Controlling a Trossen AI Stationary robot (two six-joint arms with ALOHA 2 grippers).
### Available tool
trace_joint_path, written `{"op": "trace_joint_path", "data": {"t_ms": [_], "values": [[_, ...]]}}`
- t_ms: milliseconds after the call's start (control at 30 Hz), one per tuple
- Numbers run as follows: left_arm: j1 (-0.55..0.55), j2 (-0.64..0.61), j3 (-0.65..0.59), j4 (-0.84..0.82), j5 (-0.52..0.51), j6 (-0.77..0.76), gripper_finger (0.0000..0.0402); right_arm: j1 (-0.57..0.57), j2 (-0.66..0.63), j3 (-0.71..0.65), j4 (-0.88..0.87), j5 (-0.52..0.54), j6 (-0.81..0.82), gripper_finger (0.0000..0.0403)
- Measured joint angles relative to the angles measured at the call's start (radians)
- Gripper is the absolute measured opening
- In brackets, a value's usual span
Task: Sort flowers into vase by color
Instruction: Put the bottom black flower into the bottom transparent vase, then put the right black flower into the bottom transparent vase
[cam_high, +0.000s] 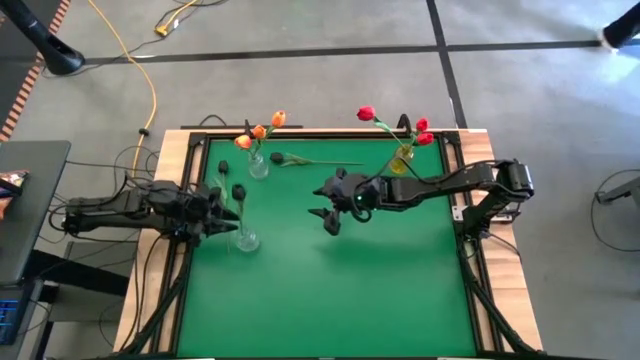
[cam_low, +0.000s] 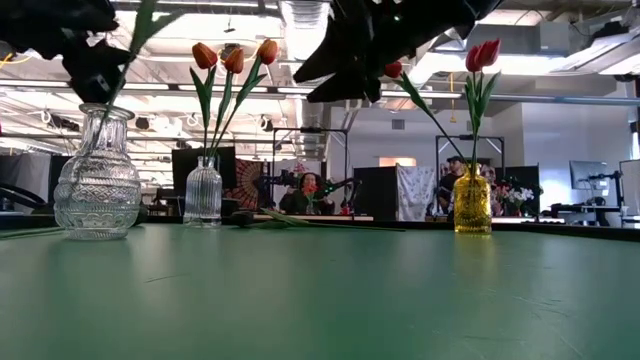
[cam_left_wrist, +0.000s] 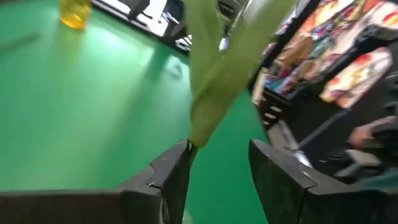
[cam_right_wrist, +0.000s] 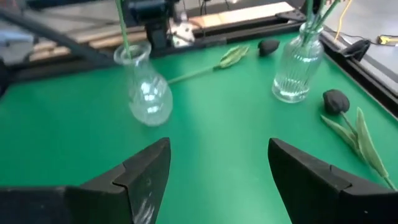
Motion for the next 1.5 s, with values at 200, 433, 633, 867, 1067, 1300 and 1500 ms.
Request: {"op": "trace_joint_path", "data": {"t_ms": [200,433,633,867,1067,1300,1500], "values": [[0.000,0.000,0.000,0.000,0.073,-0.155,0.0153,-0.004,0.000,0.000,-0.079,0.000,-0.027,0.0297],[0.000,0.000,0.000,-0.013,0.104,-0.346,0.0153,-0.044,0.000,0.000,-0.120,0.000,-0.027,0.0297],[0.000,0.000,0.000,-0.043,0.130,-0.435,0.0153,-0.096,0.074,0.044,-0.172,-0.009,-0.027,0.0297],[0.000,-0.001,0.060,-0.153,0.112,-0.440,0.0153,-0.149,0.286,0.268,-0.332,-0.004,-0.074,0.0297],[0.000,-0.002,0.135,-0.273,0.006,-0.410,0.0153,-0.227,0.422,0.442,-0.433,-0.001,-0.092,0.0297],[0.000,-0.002,0.147,-0.284,-0.044,-0.393,0.0153,-0.287,0.521,0.576,-0.493,-0.001,-0.168,0.0297],[0.000,-0.002,0.147,-0.285,-0.045,-0.393,0.0153,-0.334,0.542,0.622,-0.535,-0.004,-0.222,0.0297]]}}
